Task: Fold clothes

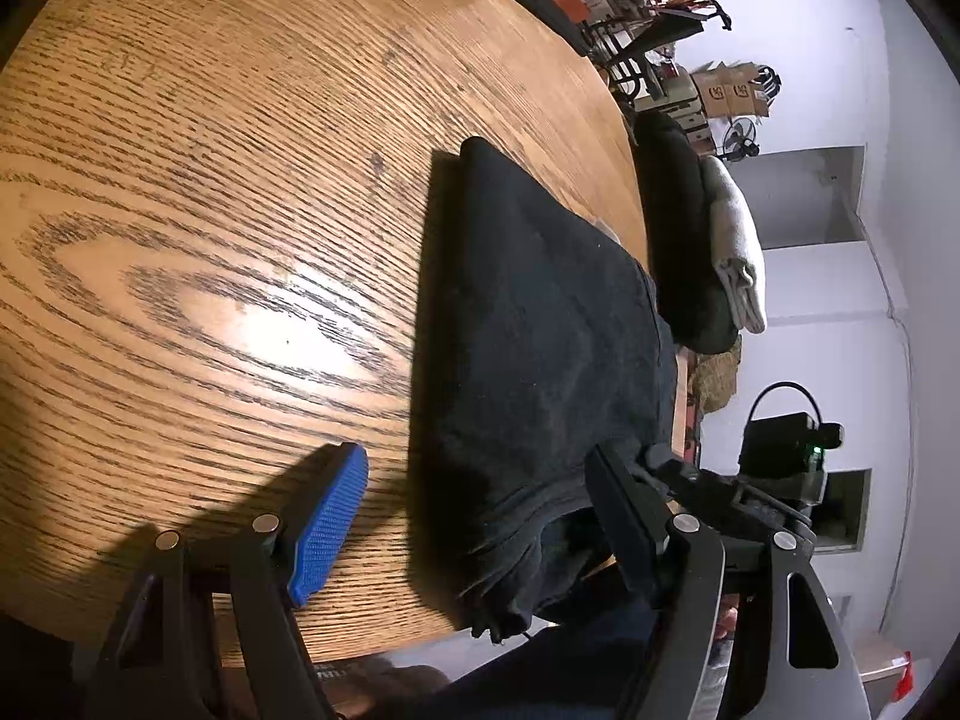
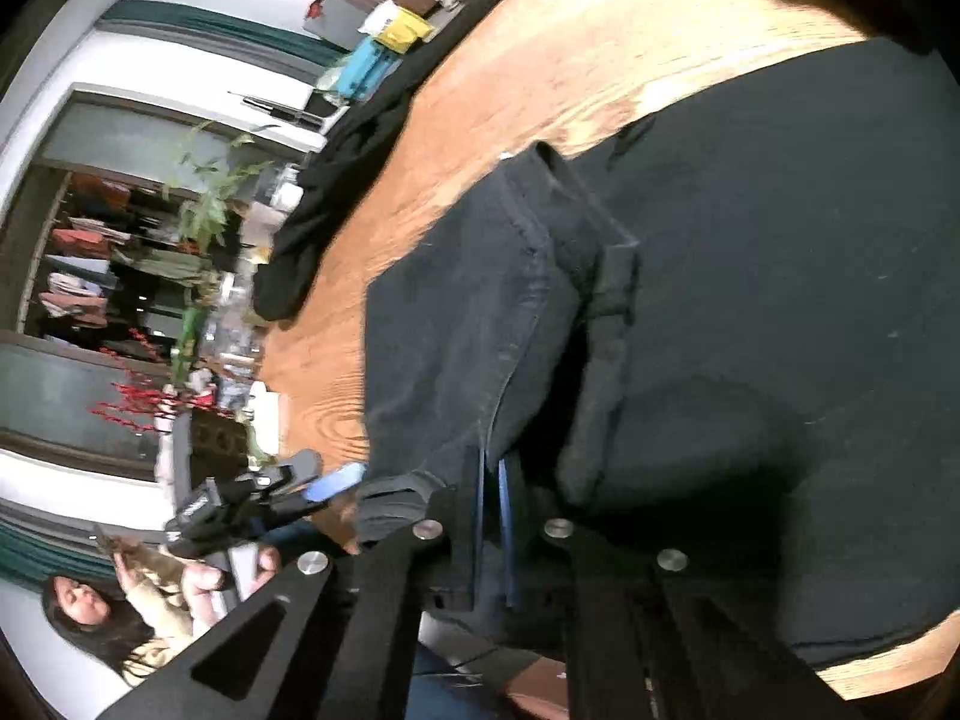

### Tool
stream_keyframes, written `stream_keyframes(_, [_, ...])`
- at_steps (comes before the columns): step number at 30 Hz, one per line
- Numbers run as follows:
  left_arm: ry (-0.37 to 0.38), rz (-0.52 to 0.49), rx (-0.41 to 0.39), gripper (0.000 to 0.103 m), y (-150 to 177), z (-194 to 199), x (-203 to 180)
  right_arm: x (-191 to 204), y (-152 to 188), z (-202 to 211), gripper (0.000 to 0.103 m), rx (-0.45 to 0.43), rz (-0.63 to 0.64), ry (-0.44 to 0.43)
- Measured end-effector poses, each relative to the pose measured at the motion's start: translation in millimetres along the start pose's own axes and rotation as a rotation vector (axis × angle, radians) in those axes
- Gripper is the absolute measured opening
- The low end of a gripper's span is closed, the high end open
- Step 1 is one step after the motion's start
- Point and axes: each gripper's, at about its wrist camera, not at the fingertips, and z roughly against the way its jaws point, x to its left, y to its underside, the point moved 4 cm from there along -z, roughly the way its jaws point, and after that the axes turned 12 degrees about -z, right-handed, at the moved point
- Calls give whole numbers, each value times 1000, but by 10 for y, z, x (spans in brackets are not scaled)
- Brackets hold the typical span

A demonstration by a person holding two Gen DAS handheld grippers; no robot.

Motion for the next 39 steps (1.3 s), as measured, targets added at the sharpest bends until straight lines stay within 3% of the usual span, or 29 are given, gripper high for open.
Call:
stream_keyframes(2, [-11,-7,4,75,5,-5,-11,-61,5,-44,7,9,1,48])
stream_keyframes(4, [-37,-23,15,75,20,-6,-32,-122,38,-100,15,22,2,108])
stream_keyframes(5, [-47,-29,18,75,22,-10,-41,-147,53,-112,29,25,-3,126])
stream_keyframes(6, [-55,-32,18,75,16,-17,-47,-169,58,-94,46,23,-17,114])
stream_keyframes(11, [-92,-48,17,75,-13,-51,-80,-224,58,-20,57,10,-72,49])
stream_keyframes(13, [-102,-49,14,75,-31,-66,-85,-226,39,-59,66,16,-90,11])
stream_keyframes(15, [-96,-28,5,75,-73,-83,-76,-191,2,-108,88,28,-100,-51])
stream_keyframes(17, [-109,-27,-3,75,-105,-86,-74,-161,-33,-148,84,39,-103,-95])
stream_keyframes(19, [-130,-33,-12,75,-132,-85,-74,-169,-51,-141,48,47,-62,-39])
stream_keyframes(20, [-140,-36,-16,75,-145,-84,-73,-189,-46,-145,12,51,-42,-22])
stream_keyframes(21, [-164,-47,-21,75,-158,-80,-80,-209,-41,-150,9,55,-23,-4])
stream_keyframes(25, [-361,-165,-47,75,-184,-51,-200,-206,3,-110,9,47,59,61])
stream_keyframes(28, [-471,-290,-58,75,-167,-60,-396,-239,14,18,18,-4,100,129])
stream_keyframes(30, [-500,-346,-62,75,-177,-85,-497,-261,28,131,47,-56,122,154])
stream_keyframes(33, [-531,-342,-45,75,-311,-177,-501,-366,-26,390,67,-150,35,46])
stream_keyframes(35, [-566,-315,-27,75,-415,-264,-464,-478,-95,536,69,-203,-55,-19])
stream_keyframes(39, [-625,-330,-8,75,-548,-411,-506,-590,-188,674,73,-246,-134,-61])
